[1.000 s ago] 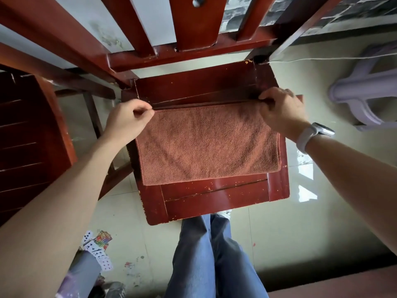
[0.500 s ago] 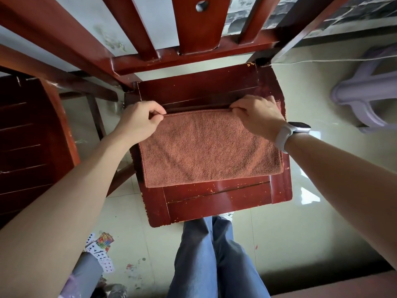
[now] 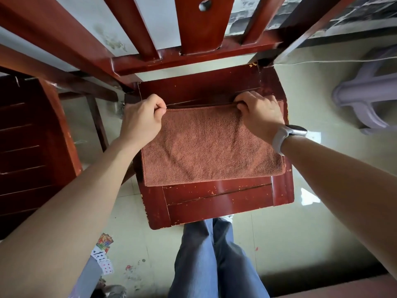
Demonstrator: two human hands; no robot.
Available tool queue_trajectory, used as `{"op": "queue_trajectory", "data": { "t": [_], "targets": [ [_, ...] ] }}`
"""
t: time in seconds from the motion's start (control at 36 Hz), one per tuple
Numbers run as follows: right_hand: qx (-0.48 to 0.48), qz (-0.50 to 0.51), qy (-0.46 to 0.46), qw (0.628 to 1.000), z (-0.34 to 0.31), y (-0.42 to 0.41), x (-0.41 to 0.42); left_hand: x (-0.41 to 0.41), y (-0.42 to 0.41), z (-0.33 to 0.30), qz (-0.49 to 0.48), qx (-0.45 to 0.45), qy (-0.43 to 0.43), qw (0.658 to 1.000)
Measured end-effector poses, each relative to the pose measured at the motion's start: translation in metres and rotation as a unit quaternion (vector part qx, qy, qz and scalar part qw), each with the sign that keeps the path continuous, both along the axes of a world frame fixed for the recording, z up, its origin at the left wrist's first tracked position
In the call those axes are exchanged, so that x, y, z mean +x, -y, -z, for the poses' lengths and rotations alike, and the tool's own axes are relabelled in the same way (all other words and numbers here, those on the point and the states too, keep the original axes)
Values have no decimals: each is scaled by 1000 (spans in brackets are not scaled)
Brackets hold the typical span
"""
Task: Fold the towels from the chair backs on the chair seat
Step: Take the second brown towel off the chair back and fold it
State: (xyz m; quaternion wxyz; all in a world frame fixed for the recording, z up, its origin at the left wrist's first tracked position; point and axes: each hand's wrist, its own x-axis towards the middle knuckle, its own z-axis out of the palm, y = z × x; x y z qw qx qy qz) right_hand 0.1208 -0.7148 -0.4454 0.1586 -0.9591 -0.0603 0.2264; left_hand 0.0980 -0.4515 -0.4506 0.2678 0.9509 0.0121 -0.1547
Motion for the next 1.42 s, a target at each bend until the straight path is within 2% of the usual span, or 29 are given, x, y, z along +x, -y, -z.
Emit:
{"op": "queue_trajectory", "data": {
  "t": [0.33,0.42,0.47,0.53,0.58,0.64,0.69,0.78,0.86,1.0,1.11,1.19,1.31,1.36,1.42],
  "targets": [
    [-94,-9,7,996,13,-12,14,14,13,16,-6,155,-11,988],
    [-134,1,35,990,8,-14,11,13,13,15,-16,193,3,981],
    [-122,-5,89,989,3,-14,2,6,15,13,-13,210,37,977],
    [-69,-36,142,987,1,-14,-12,-5,20,11,5,206,87,975],
    [-46,-96,149,983,4,-18,-27,-17,31,12,43,178,124,975],
    [-60,-146,125,980,13,-23,-43,-32,45,16,96,151,110,978],
    [-79,-152,106,979,23,-25,-52,-44,57,23,134,147,78,977],
    [-94,-132,79,984,36,-18,-56,-52,60,35,139,172,39,974],
    [-107,-129,92,982,44,0,-51,-49,54,43,127,191,35,973],
    [-107,-69,104,986,48,40,-42,-42,37,46,82,215,25,973],
    [-114,25,72,990,46,66,-37,-39,27,44,53,224,7,973],
    [-83,84,49,992,42,78,-37,-38,29,41,42,226,-7,973],
    [-26,174,115,978,30,83,-50,-47,44,29,-1,204,3,979],
    [-3,224,146,964,23,79,-62,-61,55,24,18,192,10,981],
    [12,258,133,957,18,72,-74,-78,67,23,56,186,11,981]
  ]
}}
